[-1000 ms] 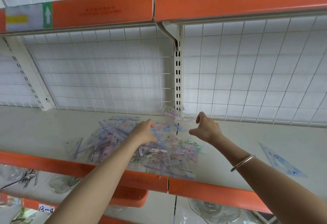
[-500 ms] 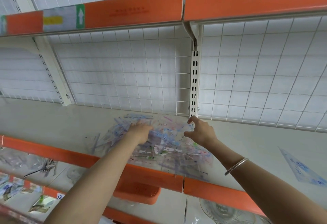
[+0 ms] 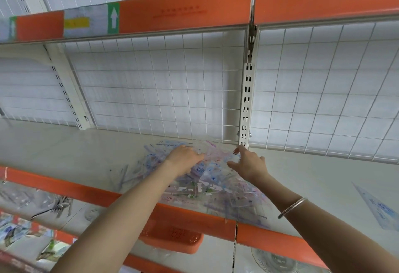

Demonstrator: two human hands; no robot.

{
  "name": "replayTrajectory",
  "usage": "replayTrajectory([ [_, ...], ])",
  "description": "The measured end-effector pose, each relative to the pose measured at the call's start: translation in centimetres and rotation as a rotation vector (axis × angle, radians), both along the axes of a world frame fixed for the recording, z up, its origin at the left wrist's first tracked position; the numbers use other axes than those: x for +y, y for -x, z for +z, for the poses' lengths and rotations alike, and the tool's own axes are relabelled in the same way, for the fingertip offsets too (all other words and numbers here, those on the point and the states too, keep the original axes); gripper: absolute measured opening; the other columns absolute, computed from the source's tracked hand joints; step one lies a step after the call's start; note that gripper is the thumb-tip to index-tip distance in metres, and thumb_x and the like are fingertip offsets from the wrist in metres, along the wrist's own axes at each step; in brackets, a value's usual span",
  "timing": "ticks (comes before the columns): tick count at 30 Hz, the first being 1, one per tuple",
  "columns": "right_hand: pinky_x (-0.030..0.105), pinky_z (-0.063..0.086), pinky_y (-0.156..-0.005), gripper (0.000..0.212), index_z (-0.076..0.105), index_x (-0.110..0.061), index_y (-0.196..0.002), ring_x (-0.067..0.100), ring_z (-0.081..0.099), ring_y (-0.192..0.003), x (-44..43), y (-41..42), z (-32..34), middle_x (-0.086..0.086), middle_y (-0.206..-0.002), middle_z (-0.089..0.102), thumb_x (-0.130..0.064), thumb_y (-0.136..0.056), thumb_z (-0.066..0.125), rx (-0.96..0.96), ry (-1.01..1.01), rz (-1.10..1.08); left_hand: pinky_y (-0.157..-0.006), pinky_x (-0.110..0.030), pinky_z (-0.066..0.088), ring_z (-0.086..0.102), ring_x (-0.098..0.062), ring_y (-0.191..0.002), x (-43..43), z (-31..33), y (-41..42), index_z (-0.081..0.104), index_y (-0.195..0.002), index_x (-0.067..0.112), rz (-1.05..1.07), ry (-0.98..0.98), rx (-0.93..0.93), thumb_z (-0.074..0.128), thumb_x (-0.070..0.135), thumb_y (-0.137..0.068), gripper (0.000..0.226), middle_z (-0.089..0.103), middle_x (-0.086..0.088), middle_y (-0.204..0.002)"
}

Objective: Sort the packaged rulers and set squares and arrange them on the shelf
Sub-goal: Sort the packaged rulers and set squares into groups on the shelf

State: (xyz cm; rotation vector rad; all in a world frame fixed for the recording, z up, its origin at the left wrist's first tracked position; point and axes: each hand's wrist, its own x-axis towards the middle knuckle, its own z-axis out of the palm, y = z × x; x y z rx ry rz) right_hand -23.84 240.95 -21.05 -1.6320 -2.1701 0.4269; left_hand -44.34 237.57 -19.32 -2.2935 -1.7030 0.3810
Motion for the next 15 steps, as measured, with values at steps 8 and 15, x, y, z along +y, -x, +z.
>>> replayTrajectory([
  [8,0.036,0.035,-0.093,0.044,0.052,-0.015,-0.119,0.022,0.056,-0.103,0.0,0.9,-0.1,0.002,-0.108,0.062,-0.044,-0.087,0.059,0.114,0.050,0.056,-0.103,-0.031,0.030,0.047,-0.023,-0.113,-1.0,0.6,2.5,0.068,-0.105,0.026,0.042,-0.078,-0.231,0.060,0.021,-0.091,0.017,0.060,0.003,-0.110],
  [15,0.024,0.039,-0.067,0.032,0.057,-0.010,-0.103,0.015,0.053,-0.080,-0.4,2.0,0.7,0.001,-0.092,0.059,-0.030,-0.082,0.070,0.414,0.117,0.194,-0.090,-0.039,0.024,0.034,-0.014,-0.111,-1.4,3.0,3.2,0.065,-0.098,0.030,0.229,-0.041,-0.495,0.048,0.035,-0.098,0.018,0.055,0.006,-0.102],
])
